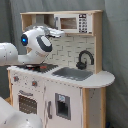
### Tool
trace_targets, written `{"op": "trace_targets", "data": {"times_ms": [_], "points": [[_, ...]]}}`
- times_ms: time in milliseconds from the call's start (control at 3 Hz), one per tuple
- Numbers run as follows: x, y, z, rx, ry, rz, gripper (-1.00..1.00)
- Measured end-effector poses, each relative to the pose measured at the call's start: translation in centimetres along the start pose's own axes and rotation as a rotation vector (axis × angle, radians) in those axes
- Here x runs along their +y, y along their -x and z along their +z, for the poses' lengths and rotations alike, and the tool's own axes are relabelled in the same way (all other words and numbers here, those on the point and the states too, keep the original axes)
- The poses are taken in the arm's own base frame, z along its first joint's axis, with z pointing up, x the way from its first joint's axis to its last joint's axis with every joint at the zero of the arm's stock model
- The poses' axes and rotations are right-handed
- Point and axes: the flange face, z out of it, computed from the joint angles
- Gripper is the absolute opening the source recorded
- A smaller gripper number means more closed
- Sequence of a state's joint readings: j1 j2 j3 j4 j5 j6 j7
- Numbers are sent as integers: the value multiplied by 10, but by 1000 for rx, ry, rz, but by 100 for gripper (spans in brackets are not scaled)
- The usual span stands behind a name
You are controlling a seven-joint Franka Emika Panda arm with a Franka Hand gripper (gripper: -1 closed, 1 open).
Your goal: Play with the kitchen
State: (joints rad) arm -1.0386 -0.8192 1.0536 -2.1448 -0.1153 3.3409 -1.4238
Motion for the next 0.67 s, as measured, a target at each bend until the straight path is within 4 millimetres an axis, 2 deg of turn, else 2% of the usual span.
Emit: {"op": "trace_targets", "data": {"times_ms": [667], "points": [[-5,-8,33,-17,-29,26,100]]}}
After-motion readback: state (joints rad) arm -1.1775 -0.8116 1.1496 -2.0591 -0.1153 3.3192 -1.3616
